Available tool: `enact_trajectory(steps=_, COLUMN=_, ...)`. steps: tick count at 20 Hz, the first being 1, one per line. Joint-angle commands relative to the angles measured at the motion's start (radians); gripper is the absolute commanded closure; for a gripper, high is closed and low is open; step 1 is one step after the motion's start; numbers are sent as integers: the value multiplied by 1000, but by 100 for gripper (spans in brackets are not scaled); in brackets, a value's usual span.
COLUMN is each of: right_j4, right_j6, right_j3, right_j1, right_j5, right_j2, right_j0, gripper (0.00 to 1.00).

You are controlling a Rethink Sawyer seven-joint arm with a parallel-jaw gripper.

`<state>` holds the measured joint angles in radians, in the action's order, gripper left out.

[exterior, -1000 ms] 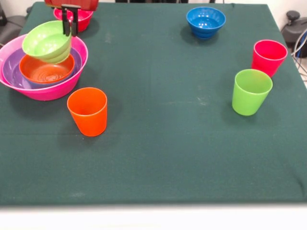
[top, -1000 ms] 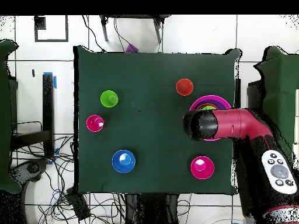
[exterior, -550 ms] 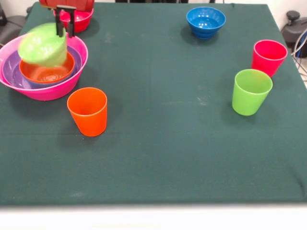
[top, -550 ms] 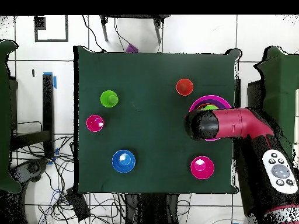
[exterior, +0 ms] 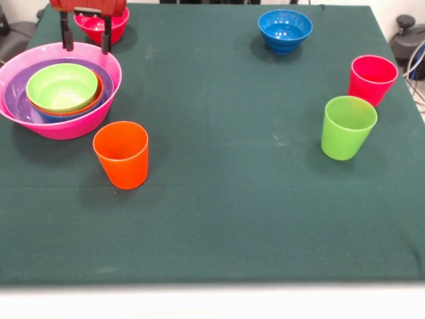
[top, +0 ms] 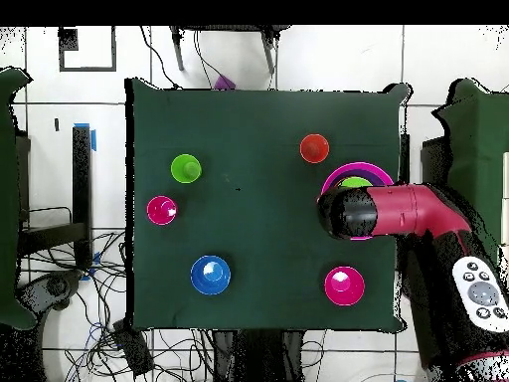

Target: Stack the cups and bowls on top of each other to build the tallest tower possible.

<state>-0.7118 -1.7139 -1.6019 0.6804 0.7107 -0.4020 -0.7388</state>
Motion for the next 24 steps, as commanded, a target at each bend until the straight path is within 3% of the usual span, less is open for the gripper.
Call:
enact_trajectory(steps=1, right_j4=-51, right_j6=271, right_j3=1, right_j1=-9, right_j5=63, right_j2=-75, right_j0=12, gripper=0)
enact_trajectory(steps=7, right_j4=-28, right_j6=255, right_j3=-12, right_j1=11, right_j5=101, right_j2=-69, right_j0=22, gripper=0)
enact_trajectory(steps=12, right_j4=112, right_j6=147, right_j3=-117, right_j1=37, right_j5=153, right_j2=-86, right_j0=8, gripper=0)
enact_trajectory(steps=17, right_j4=163, right_j6=0, right_j3=-180, right_j1=85, right_j5=111, right_j2=-51, right_j0=84, gripper=0)
enact_trajectory(steps=24, right_j4=187, right_j6=-114, right_j3=-229, right_j1=108, right_j5=63, right_j2=12, right_j0=169, gripper=0)
